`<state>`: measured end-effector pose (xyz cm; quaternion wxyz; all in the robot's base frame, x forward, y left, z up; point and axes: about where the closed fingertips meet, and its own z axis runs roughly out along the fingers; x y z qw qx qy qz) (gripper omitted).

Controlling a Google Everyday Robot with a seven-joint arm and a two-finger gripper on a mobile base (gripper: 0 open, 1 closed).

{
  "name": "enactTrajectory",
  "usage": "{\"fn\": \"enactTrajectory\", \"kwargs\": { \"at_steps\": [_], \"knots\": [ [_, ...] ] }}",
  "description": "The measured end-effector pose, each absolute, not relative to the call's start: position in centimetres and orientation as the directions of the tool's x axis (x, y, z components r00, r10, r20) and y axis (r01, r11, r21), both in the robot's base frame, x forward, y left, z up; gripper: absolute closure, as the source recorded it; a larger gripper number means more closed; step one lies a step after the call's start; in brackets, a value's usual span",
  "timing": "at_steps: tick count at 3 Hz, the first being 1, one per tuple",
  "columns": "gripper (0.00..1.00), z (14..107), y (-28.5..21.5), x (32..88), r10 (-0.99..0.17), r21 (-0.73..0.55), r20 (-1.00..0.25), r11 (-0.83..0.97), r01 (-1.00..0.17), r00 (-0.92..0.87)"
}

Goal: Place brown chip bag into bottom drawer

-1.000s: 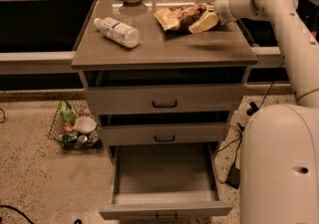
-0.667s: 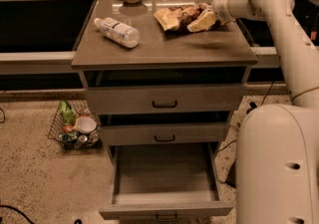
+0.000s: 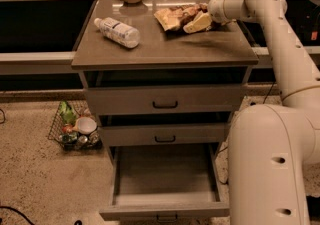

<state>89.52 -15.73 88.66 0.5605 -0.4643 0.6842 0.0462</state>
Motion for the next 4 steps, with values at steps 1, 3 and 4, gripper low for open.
{"fn": "enactTrajectory", "kwargs": {
  "at_steps": [1, 3, 4],
  "knots": [
    [0.00, 87.6, -14.8, 89.8, -0.573, -0.436, -0.818, 0.558, -0.706, 0.053],
    [0.17, 86.1, -13.8, 90.1, -0.554, -0.399, -0.831, 0.548, -0.735, 0.038],
    [0.40, 85.2, -13.0, 90.0, -0.548, -0.379, -0.836, 0.534, -0.756, 0.031]
  ]
}}
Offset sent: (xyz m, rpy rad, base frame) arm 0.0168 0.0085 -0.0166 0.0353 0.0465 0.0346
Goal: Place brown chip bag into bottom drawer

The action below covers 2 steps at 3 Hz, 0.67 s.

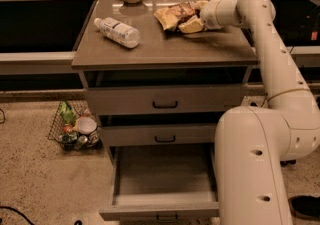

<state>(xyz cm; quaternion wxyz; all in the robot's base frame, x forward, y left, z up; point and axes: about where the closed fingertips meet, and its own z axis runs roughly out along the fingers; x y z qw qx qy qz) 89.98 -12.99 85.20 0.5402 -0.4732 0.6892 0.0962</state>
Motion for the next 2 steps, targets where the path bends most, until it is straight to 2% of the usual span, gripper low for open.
{"fn": "enactTrajectory", "kwargs": {
  "at_steps": [2],
  "knots": [
    [0.87, 87.7, -13.0, 88.4, -0.542, -0.411, -0.835, 0.495, -0.766, 0.098]
  ]
}}
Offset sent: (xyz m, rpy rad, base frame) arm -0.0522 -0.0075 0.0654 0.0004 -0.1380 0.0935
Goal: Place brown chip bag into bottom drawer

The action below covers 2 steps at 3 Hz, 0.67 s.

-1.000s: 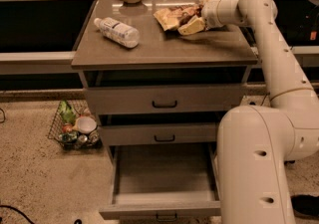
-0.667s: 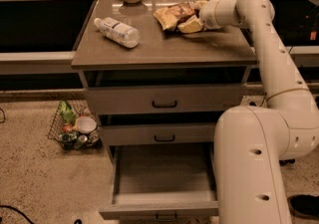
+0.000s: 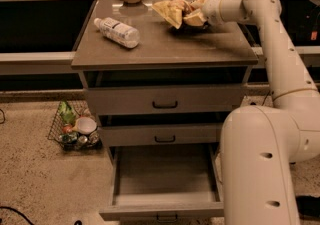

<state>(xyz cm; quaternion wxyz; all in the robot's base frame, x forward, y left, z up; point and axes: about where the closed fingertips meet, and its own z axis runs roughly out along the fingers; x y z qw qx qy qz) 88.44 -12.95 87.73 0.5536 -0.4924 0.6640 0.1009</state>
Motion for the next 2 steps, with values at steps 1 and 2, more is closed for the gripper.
{"fn": "enactTrajectory", "kwargs": {
  "at_steps": [1, 2],
  "knots": [
    [1.00, 93.0, -15.1, 84.6, -0.493, -0.457, -0.848, 0.499, -0.736, 0.193],
    [1.00, 97.1, -17.0, 80.4, -0.464, -0.482, -0.854, 0.533, -0.695, 0.236]
  ]
}}
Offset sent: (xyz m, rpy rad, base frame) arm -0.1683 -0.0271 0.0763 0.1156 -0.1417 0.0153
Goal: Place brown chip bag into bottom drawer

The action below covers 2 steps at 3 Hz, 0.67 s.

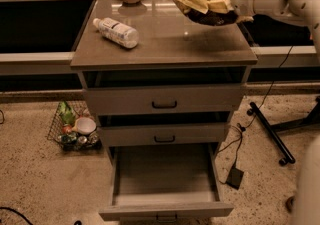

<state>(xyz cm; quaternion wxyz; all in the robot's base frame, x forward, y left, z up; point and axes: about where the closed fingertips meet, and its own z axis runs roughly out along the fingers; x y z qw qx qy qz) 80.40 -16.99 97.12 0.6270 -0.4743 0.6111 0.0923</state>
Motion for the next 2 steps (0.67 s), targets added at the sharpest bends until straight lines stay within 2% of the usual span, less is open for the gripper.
{"fn": "enactTrajectory", "kwargs": {
  "at_steps": [2],
  "knots": [
    [1.00, 94.64, -15.60, 79.25, -0.459, -0.449, -0.863, 0.513, -0.731, 0.208]
  ]
}}
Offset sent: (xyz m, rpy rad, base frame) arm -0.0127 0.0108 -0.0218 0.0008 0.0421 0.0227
